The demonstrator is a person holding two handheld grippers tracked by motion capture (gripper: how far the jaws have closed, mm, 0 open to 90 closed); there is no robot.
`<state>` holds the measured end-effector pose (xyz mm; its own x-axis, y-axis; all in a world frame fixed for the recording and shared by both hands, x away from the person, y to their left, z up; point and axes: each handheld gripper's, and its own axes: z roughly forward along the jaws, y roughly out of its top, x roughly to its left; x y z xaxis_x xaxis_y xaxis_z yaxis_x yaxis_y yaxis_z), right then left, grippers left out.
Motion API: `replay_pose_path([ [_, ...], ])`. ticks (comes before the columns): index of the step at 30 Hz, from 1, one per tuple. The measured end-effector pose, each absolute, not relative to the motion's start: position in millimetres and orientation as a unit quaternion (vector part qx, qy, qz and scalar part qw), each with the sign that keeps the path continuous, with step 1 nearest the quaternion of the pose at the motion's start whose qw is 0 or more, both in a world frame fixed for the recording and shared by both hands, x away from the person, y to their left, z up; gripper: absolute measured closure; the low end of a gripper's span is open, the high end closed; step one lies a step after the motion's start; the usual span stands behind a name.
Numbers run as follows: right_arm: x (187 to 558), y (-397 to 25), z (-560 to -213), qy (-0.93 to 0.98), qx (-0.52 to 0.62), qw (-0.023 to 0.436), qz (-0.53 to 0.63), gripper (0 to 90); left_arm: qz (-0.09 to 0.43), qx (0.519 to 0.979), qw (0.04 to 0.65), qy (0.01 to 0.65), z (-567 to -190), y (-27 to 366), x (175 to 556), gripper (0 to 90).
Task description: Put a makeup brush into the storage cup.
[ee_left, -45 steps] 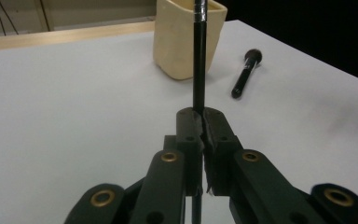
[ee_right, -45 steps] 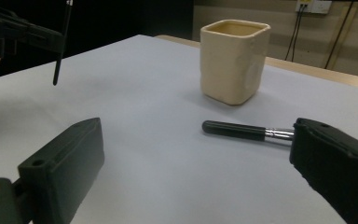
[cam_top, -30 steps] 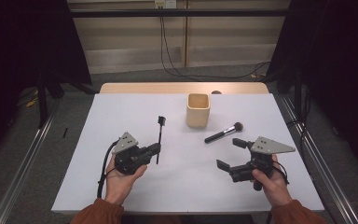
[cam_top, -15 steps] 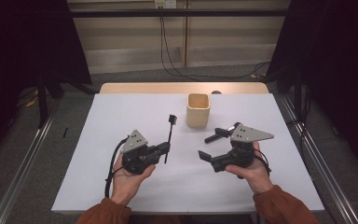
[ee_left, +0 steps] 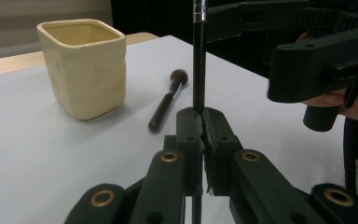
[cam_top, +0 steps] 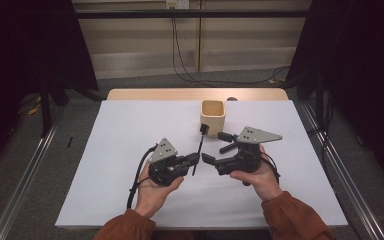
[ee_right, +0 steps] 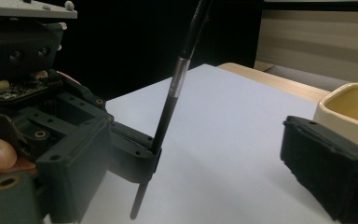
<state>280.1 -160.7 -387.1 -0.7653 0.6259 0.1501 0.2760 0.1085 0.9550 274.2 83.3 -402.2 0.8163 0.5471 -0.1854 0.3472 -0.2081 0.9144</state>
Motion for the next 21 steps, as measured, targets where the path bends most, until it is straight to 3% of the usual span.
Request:
replay_pose_path([
  [21, 285.6, -148.9, -394.8, 0.716, 0.293, 0.104, 0.626, 67.1, 0.075, 0.781, 0.550, 0.285, -412.1, 77.5, 267.5, 86.1],
])
